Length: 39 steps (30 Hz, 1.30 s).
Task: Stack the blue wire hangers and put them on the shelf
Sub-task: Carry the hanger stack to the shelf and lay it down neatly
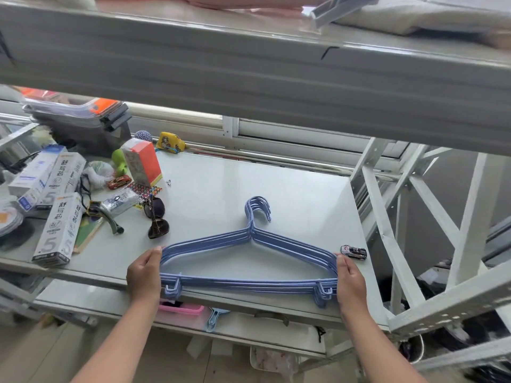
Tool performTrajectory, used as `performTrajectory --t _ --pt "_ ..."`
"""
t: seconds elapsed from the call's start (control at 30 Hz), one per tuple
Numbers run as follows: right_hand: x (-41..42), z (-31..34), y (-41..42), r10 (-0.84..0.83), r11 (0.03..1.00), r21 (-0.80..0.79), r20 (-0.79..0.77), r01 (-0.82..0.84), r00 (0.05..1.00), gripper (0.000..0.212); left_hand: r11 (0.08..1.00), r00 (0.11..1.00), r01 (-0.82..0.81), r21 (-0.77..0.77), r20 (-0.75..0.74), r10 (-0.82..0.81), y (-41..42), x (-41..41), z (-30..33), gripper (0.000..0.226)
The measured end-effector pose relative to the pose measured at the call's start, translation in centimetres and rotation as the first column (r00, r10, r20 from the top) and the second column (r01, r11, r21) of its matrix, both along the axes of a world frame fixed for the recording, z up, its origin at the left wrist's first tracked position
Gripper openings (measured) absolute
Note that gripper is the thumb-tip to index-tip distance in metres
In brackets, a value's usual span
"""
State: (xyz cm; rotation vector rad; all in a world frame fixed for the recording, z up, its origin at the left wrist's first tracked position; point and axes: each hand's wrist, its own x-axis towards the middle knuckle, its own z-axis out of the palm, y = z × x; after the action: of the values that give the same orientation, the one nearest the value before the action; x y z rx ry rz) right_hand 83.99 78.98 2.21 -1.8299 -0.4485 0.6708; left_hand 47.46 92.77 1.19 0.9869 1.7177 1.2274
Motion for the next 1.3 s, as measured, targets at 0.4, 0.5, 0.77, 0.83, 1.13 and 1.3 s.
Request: performTrajectory --t 0.4,0.5,0.77,0.83,1.13,1.3 --pt "1.3 0.8 0.2 0.072 0.994 -0.077 0.006 -0.071 0.997 0.034 0.992 0.991 0.126 0.001 -0.042 -0.126 0.2 -0.4 0.2 0.029" --pt "2.5 1.8 0.5 0.227 0.959 -0.183 0.030 -0.218 0.973 0.033 0.941 0.926 0.334 -0.055 -0.170 -0.338 0.4 -1.4 1.5 0.015" --pt "2.4 3.3 2.7 0.523 0.711 -0.664 0.281 -0.230 0.805 0.040 0.784 0.484 0.470 -0.406 -0.624 -0.613 4.5 -1.7 3.2 0.014" --pt "2.0 3.1 3.0 0.521 0.700 -0.687 0.307 -0.193 0.797 0.040 0.802 0.430 0.425 -0.419 -0.686 -0.587 4.8 -1.2 2.8 0.018" --pt "1.6 3.0 2.7 0.546 0.680 -0.717 0.355 -0.154 0.759 0.023 0.793 0.368 0.439 -0.422 -0.721 -0.587 5.5 -1.0 3.3 0.010" --pt "2.7 3.0 3.2 0.596 0.624 -0.756 0.296 -0.198 0.746 0.042 0.747 0.368 0.444 -0.495 -0.659 -0.656 6.0 -1.5 4.0 0.032"
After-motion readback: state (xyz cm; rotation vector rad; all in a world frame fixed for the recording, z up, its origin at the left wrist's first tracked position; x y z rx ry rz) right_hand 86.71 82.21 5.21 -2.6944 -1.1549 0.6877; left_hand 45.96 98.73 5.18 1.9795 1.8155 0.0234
